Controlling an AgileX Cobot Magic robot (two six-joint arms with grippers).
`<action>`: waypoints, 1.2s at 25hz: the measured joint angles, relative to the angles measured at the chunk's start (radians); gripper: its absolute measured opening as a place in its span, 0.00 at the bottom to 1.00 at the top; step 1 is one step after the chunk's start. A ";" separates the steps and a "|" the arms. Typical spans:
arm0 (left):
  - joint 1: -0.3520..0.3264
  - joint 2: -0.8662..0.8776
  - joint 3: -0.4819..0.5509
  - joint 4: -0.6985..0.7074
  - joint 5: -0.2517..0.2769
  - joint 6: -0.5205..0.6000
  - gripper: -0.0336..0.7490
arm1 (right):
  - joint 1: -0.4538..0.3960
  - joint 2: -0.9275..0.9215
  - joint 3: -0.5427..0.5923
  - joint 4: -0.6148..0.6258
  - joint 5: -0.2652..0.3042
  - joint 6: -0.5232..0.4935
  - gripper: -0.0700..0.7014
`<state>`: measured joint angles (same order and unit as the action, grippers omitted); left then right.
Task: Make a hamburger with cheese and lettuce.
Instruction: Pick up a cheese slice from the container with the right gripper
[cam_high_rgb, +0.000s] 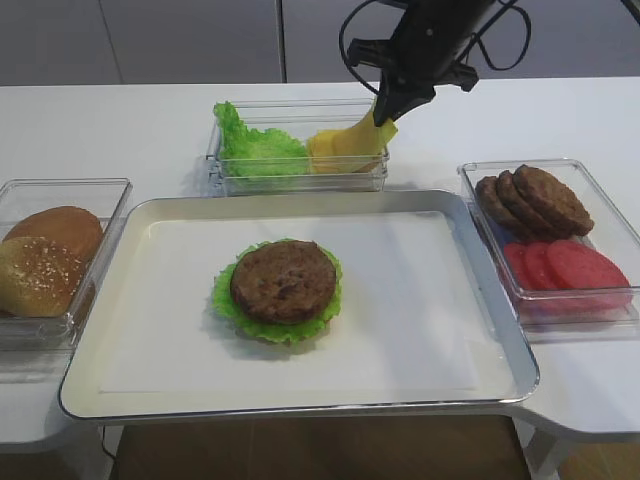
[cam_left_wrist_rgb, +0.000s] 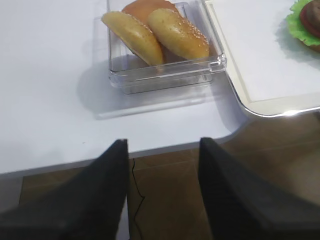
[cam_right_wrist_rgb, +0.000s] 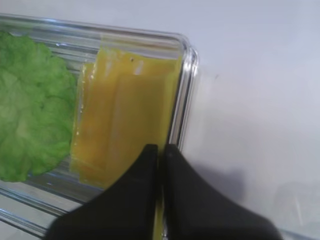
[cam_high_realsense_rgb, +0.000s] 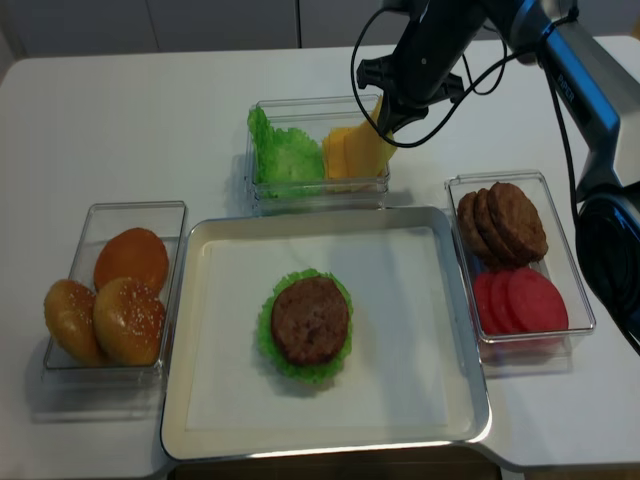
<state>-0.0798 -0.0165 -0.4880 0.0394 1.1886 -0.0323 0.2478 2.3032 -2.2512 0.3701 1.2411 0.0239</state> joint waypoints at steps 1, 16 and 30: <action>0.000 0.000 0.000 0.000 0.000 0.000 0.48 | 0.000 -0.002 0.000 -0.002 0.000 0.000 0.15; 0.000 0.000 0.000 0.000 0.000 0.000 0.48 | 0.000 -0.026 0.000 -0.004 0.000 0.000 0.15; 0.000 0.000 0.000 0.000 0.000 0.000 0.48 | 0.000 -0.065 0.000 -0.007 0.004 0.000 0.14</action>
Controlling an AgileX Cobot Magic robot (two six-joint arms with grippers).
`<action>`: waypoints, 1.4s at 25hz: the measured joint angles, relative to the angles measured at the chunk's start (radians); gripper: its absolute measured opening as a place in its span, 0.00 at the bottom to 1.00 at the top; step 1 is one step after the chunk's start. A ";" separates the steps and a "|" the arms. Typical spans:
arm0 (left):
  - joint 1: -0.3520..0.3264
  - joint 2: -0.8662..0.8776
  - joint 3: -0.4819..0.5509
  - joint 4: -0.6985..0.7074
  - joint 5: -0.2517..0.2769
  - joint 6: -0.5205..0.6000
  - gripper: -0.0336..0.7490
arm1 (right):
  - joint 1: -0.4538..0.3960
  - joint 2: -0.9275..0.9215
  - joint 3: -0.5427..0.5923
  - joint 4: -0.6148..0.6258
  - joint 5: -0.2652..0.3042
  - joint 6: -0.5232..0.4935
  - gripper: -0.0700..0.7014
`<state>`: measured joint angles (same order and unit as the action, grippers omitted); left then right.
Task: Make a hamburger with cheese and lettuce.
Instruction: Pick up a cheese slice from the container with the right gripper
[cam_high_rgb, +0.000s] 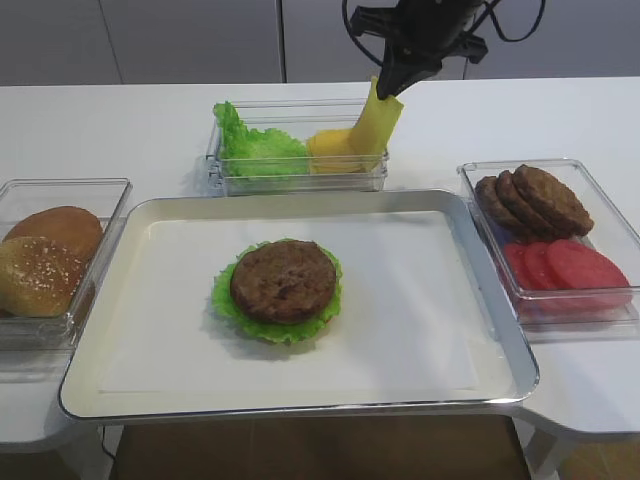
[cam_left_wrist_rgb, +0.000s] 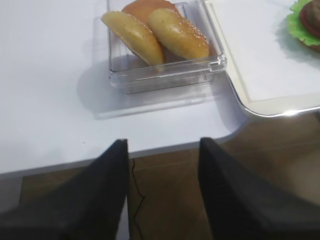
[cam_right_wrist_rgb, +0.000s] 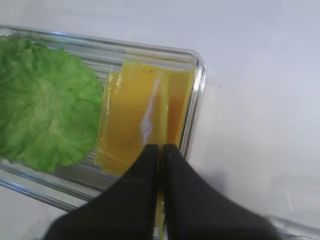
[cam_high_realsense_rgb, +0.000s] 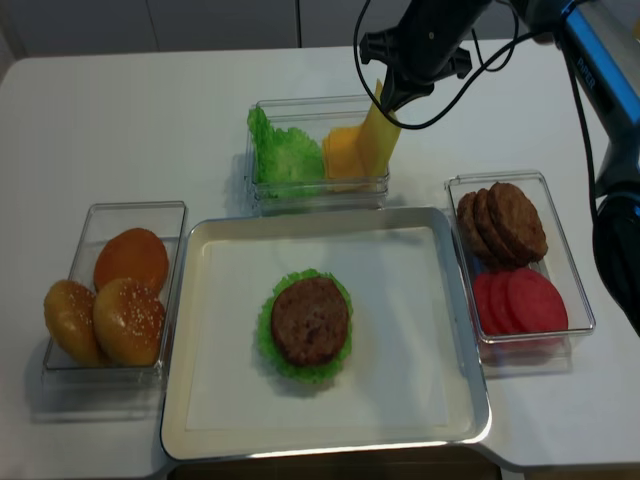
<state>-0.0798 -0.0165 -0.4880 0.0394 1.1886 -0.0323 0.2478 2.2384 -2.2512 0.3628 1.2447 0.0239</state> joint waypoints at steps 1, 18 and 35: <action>0.000 0.000 0.000 0.000 0.000 0.000 0.48 | 0.000 -0.001 0.000 -0.001 0.000 0.000 0.14; 0.000 0.000 0.000 0.000 0.000 0.000 0.48 | 0.000 -0.039 0.000 0.024 0.004 -0.002 0.14; 0.000 0.000 0.000 0.000 0.000 0.000 0.48 | 0.002 -0.076 0.000 0.056 0.006 -0.024 0.14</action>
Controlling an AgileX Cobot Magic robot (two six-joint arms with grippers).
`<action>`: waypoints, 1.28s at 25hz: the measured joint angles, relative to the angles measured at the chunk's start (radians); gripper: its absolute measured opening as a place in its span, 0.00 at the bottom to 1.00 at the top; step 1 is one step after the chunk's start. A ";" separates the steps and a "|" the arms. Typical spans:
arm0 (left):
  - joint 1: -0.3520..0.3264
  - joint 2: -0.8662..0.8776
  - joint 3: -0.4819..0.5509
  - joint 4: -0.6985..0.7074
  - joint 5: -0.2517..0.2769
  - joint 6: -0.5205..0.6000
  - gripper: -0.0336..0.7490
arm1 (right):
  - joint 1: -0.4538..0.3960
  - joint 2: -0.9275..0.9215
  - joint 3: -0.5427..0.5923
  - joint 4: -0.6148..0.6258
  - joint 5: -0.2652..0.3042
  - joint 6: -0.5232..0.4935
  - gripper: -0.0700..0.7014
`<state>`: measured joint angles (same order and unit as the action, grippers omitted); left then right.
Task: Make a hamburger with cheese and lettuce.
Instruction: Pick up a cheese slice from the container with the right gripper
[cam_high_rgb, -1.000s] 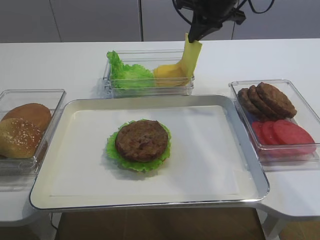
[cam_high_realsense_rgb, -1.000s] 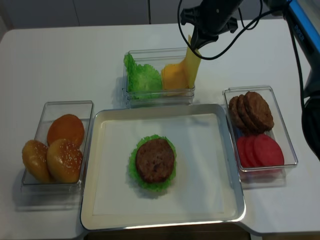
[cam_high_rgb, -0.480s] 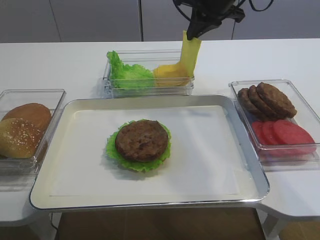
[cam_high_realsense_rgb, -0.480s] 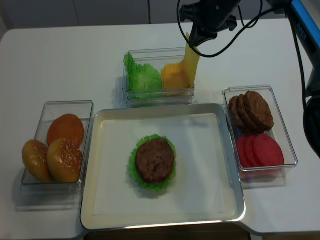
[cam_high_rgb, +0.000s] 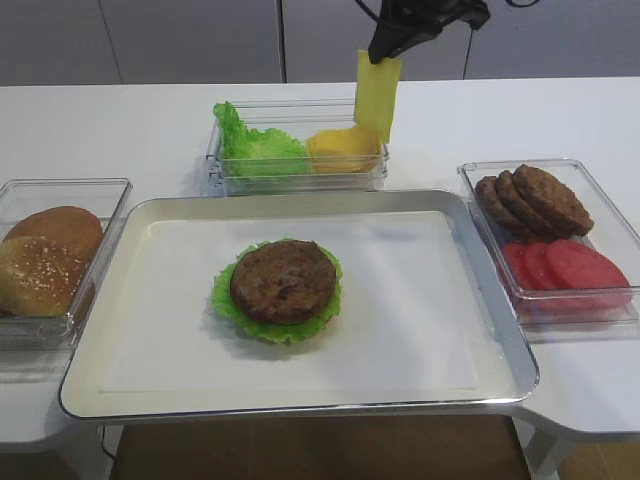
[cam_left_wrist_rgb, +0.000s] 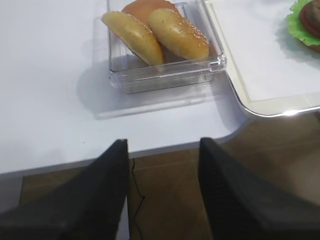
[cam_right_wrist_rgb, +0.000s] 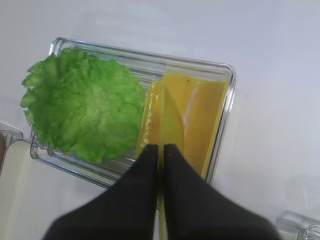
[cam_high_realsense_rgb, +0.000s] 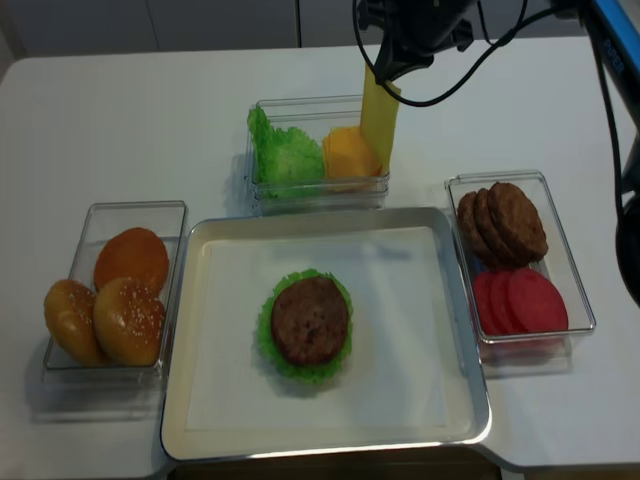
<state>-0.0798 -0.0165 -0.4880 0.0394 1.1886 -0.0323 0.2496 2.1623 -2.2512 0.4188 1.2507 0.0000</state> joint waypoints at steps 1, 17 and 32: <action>0.000 0.000 0.000 0.000 0.000 0.000 0.48 | 0.000 -0.007 0.000 0.002 0.000 0.000 0.14; 0.000 0.000 0.000 0.000 0.000 0.000 0.48 | 0.000 -0.022 0.000 0.016 0.004 0.000 0.14; 0.000 0.000 0.000 0.000 0.000 0.000 0.48 | 0.059 -0.080 0.034 0.007 0.008 -0.005 0.14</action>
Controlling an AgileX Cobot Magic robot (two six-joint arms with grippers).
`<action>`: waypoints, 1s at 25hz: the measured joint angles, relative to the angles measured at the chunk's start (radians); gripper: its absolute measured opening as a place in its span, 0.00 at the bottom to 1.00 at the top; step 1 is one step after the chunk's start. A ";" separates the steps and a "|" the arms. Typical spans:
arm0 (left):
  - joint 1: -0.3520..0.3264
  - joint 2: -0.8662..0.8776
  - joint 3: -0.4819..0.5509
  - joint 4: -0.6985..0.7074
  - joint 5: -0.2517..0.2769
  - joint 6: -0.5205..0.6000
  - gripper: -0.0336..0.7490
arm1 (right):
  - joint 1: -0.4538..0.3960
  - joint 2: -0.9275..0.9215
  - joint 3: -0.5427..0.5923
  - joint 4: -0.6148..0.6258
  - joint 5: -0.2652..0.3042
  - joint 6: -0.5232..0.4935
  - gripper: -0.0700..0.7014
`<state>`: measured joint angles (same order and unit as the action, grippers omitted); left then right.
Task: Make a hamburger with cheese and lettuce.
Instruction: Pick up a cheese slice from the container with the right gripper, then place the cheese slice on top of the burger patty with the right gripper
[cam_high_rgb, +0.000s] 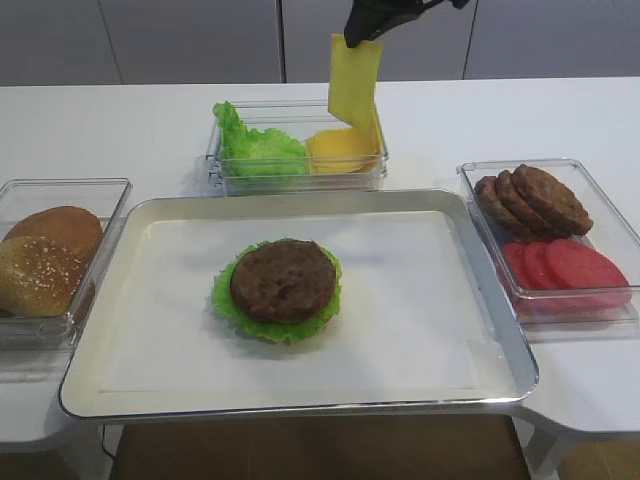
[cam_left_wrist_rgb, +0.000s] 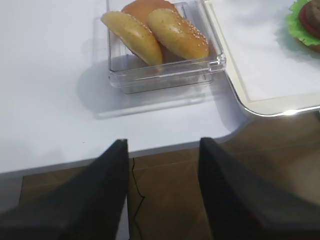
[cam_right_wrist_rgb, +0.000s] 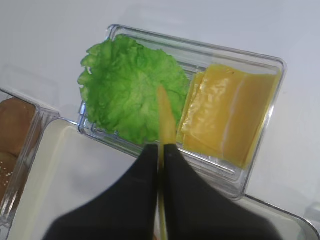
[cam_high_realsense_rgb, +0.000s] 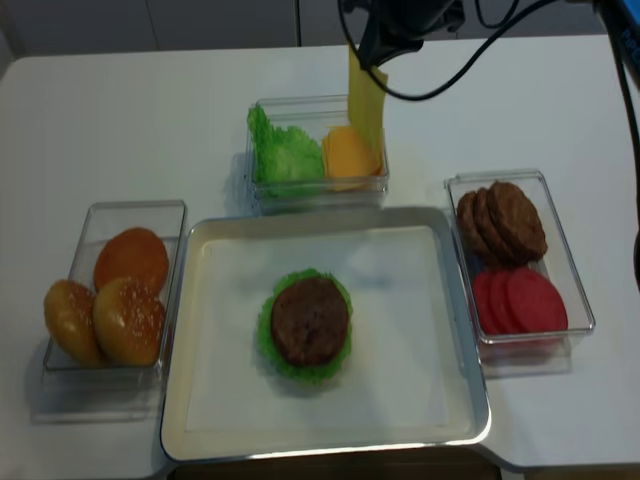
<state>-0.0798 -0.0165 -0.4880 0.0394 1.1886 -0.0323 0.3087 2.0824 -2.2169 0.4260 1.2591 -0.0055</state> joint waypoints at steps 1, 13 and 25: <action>0.000 0.000 0.000 0.000 0.000 0.000 0.48 | 0.004 -0.005 0.002 -0.004 0.000 0.000 0.14; 0.000 0.000 0.000 0.000 0.000 0.000 0.48 | 0.037 -0.098 0.009 -0.021 0.002 0.000 0.14; 0.000 0.000 0.000 0.000 0.000 0.000 0.48 | 0.059 -0.250 0.134 -0.020 0.004 -0.015 0.14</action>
<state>-0.0798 -0.0165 -0.4880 0.0394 1.1886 -0.0323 0.3680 1.8325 -2.0830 0.4064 1.2631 -0.0204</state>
